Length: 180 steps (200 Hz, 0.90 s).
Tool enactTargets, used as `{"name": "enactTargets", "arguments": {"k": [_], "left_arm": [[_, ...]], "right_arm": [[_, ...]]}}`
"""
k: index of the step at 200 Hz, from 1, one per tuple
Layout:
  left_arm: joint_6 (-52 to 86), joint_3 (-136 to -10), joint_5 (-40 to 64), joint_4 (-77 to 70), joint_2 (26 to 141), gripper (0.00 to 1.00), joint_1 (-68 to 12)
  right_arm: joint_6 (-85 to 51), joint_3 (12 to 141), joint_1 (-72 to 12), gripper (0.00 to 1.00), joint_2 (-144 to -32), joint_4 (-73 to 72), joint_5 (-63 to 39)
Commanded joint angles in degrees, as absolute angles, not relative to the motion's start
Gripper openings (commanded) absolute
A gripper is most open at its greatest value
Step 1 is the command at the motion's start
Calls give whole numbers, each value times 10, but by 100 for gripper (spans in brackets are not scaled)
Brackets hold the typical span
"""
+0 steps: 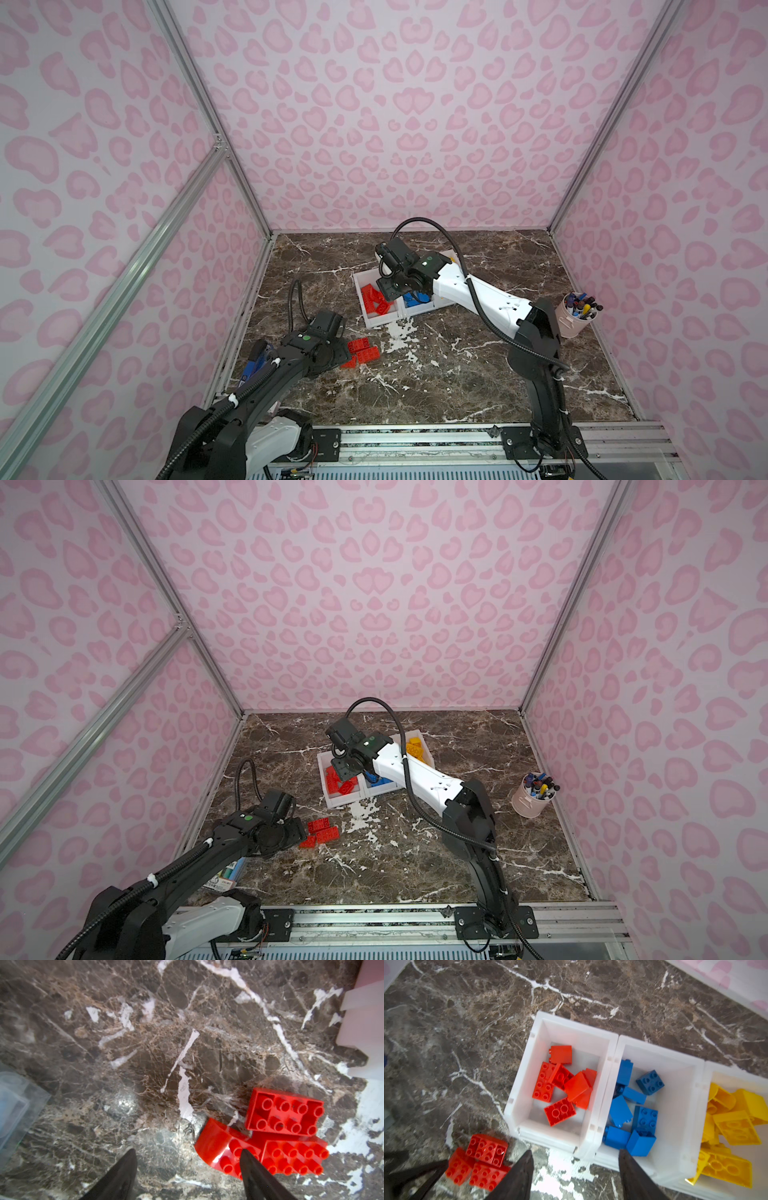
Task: Sort the legos into containers by color
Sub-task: Place the lego in the container, then touch the lego at the bottom-left of the table.
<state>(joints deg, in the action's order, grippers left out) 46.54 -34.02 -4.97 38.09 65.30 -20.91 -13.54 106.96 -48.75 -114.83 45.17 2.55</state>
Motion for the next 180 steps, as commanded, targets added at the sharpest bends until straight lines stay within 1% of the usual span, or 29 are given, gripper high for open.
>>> {"name": "enactTargets", "arguments": {"k": [1, 43, 65, 93, 119, 141, 160, 180], "left_arm": [[448, -351, -55, 366, 675, 79, -208], [436, -349, -51, 352, 717, 78, -208], [434, -352, -44, 347, 729, 77, -210], [438, -347, -32, 347, 726, 75, -222], [455, -332, -21, 354, 702, 74, -242], [474, -319, -15, 364, 670, 74, -254], [485, -336, -54, 409, 633, 78, -247], [474, -366, -81, 453, 588, 80, -212]], "right_arm": [[-153, 996, -489, 65, -1104, 402, 1], [-173, 879, -490, 65, -1022, 380, -1], [-181, 833, -490, 65, -998, 373, -7], [-180, 808, -491, 65, -987, 363, -14], [-161, 805, -504, 64, -1003, 350, -38], [-133, 825, -540, 63, -1036, 349, -47], [-119, 846, -574, 63, -1076, 351, -51], [-119, 890, -600, 63, -1117, 352, -64]]}}
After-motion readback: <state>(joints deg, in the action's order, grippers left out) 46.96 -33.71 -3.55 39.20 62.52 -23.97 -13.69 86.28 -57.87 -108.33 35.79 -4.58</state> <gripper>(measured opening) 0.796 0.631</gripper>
